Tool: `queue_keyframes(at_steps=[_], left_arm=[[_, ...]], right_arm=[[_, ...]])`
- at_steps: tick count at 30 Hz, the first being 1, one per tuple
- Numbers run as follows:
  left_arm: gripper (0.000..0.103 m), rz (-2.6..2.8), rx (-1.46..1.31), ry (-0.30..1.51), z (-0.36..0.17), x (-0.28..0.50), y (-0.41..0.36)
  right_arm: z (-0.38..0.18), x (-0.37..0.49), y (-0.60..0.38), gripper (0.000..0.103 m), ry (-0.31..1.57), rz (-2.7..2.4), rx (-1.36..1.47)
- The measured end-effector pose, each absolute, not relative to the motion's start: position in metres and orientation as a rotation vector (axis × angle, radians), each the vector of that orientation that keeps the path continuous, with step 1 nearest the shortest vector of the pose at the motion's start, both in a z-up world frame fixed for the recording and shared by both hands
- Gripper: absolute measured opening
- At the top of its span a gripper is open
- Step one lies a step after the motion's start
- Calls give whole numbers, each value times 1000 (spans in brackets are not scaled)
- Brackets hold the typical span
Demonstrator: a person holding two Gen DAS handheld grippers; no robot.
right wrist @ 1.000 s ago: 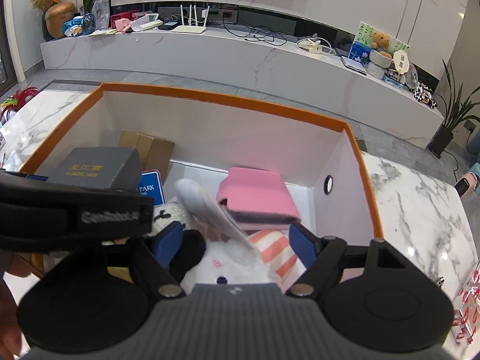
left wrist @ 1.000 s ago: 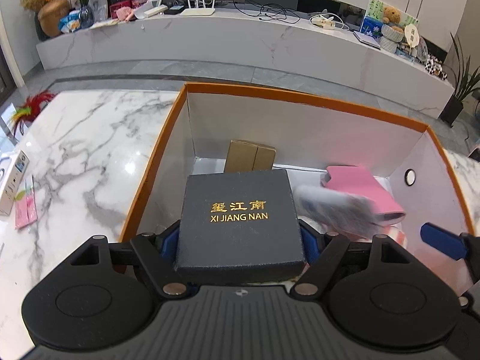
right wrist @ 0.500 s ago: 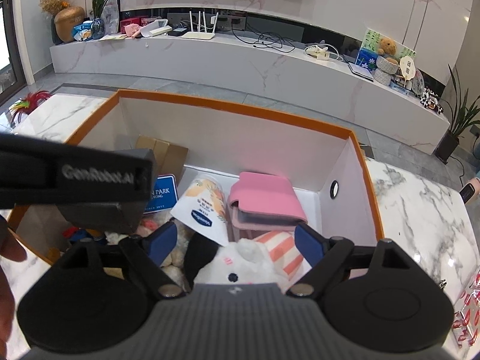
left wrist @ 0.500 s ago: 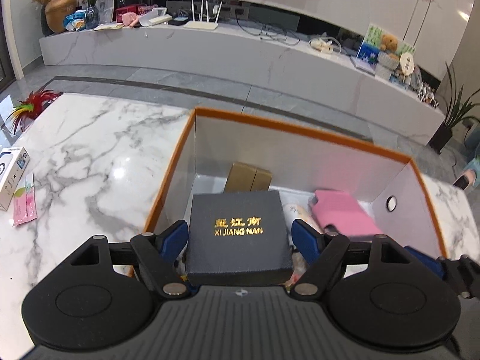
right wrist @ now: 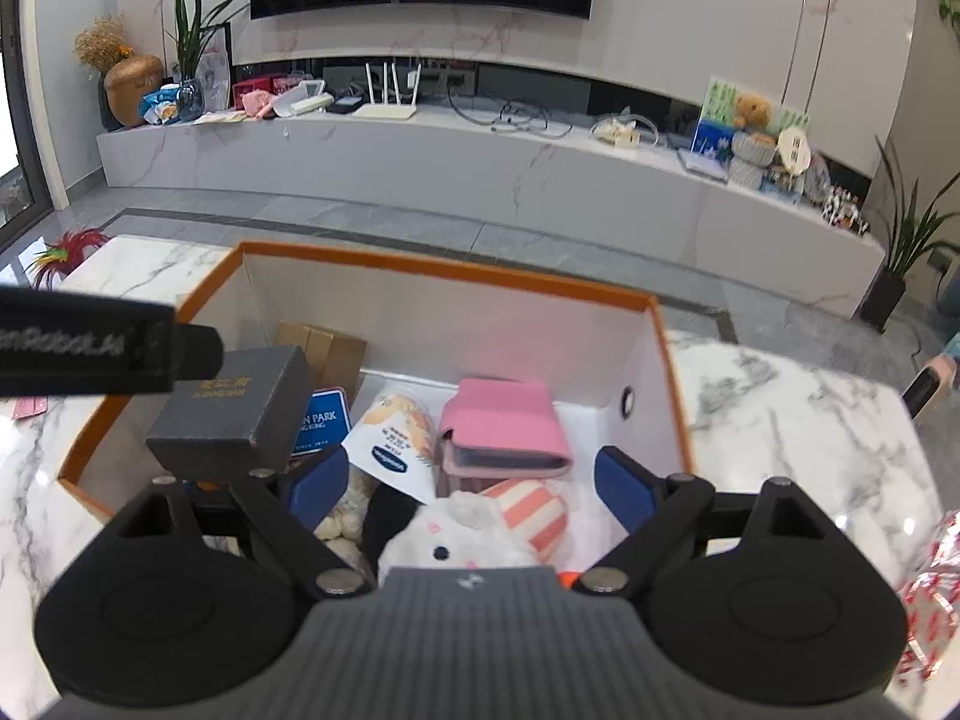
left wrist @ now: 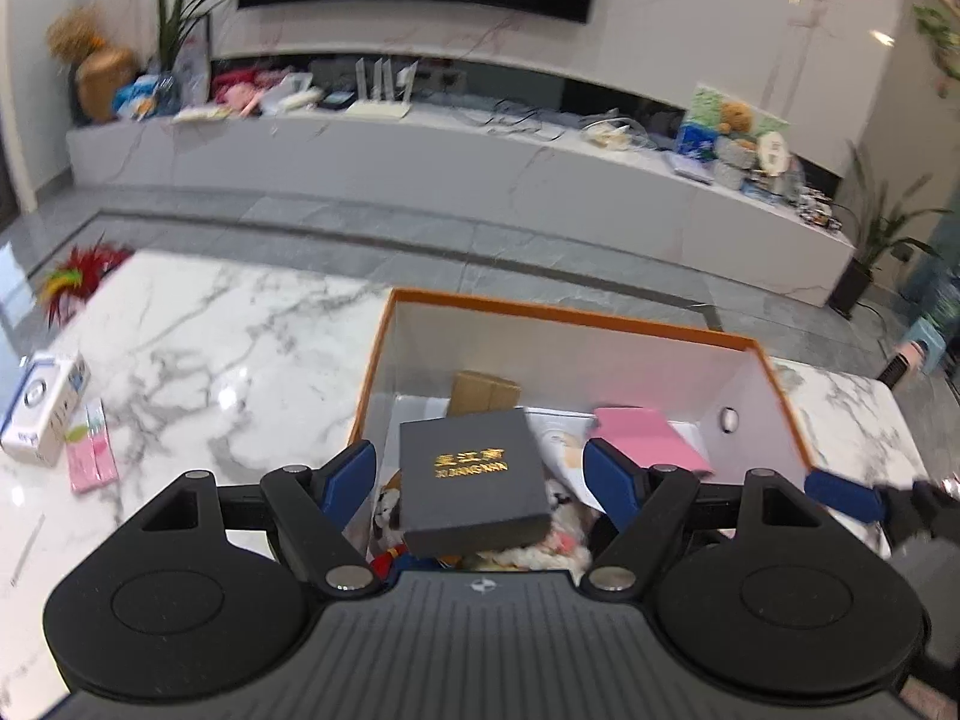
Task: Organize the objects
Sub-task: 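Withdraw both open tools from the orange box toward the table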
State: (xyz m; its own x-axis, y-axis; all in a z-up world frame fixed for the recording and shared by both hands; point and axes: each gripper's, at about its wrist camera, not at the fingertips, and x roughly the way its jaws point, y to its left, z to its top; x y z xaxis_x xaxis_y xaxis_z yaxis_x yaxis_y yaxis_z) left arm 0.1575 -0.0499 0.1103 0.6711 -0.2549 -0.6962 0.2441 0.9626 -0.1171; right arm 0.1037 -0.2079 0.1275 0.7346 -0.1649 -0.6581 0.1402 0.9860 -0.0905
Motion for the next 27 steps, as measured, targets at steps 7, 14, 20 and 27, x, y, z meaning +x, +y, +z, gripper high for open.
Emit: queue_keyframes(at_steps=[7, 14, 20, 27], left_arm=[[90, -360, -55, 738, 120, 100, -47], [90, -406, -107, 838, 74, 57, -46], [90, -382, -106, 959, 30, 69, -51], [90, -371, -122, 1010, 10, 82, -47]], right_arm=[[144, 44, -220, 92, 690, -166, -36], [109, -14, -244, 95, 737, -182, 19], [55, -8, -241, 95, 817, -157, -67], [34, 3, -237, 95, 825, -146, -142]])
